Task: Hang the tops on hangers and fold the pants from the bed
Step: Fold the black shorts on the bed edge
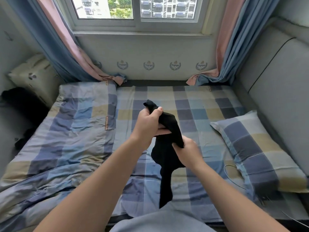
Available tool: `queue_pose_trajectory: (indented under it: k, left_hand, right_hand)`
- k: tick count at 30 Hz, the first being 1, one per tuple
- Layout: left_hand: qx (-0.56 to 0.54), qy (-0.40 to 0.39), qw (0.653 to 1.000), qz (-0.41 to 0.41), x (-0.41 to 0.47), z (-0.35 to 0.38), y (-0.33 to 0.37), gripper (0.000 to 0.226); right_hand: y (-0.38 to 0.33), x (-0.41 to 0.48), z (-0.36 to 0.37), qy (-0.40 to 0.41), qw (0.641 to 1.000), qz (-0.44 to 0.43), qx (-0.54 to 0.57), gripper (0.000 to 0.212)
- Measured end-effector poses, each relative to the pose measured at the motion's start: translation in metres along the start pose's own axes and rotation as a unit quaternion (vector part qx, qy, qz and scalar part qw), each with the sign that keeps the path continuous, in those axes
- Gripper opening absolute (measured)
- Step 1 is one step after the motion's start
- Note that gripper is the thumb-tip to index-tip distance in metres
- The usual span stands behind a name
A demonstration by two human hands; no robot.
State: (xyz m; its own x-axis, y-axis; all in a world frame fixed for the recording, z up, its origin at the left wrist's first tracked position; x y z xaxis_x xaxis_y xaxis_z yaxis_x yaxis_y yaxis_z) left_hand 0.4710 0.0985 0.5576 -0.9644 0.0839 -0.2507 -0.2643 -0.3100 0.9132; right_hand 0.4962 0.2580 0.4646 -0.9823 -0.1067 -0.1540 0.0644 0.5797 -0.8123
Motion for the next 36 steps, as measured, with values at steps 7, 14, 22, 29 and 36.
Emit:
queue_pose_trajectory:
  k: [7, 14, 22, 29, 36]
  left_hand:
    - [0.008, 0.042, 0.998, 0.036, 0.014, -0.018, 0.012, 0.012]
    - [0.140, 0.012, 0.990, 0.003, 0.031, -0.033, -0.016, 0.016]
    - [0.309, -0.187, 0.927, -0.100, 0.017, -0.015, -0.072, 0.040]
    - [0.382, -0.225, 0.893, -0.080, 0.005, 0.017, -0.114, 0.035]
    - [0.376, -0.105, 0.920, -0.030, 0.020, -0.001, -0.105, 0.023]
  right_hand:
    - [0.059, -0.002, -0.021, 0.033, 0.995, 0.092, 0.029, 0.037]
    - [0.016, 0.011, -0.046, 0.028, 0.970, 0.061, 0.235, 0.024]
    - [-0.038, 0.015, -0.063, 0.040, 0.940, -0.007, 0.339, 0.012]
    - [-0.061, 0.013, -0.073, 0.025, 0.909, -0.033, 0.416, 0.007]
    - [-0.043, 0.016, -0.076, 0.014, 0.915, -0.029, 0.402, 0.033]
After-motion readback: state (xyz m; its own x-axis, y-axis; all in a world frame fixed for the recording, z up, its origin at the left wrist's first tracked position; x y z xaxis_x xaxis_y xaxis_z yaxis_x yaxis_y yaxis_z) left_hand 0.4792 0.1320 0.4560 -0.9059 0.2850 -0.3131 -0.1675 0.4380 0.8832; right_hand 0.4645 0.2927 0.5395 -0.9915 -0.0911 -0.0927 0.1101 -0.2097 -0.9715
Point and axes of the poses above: each hand's wrist, its own x-axis towards the middle knuckle, its own z-axis out of the palm, y = z × x, the point moved 3 cm from there along x, towards the middle knuckle, and after that the axes turned 5 degrees about -y, right-handed, at the moved point
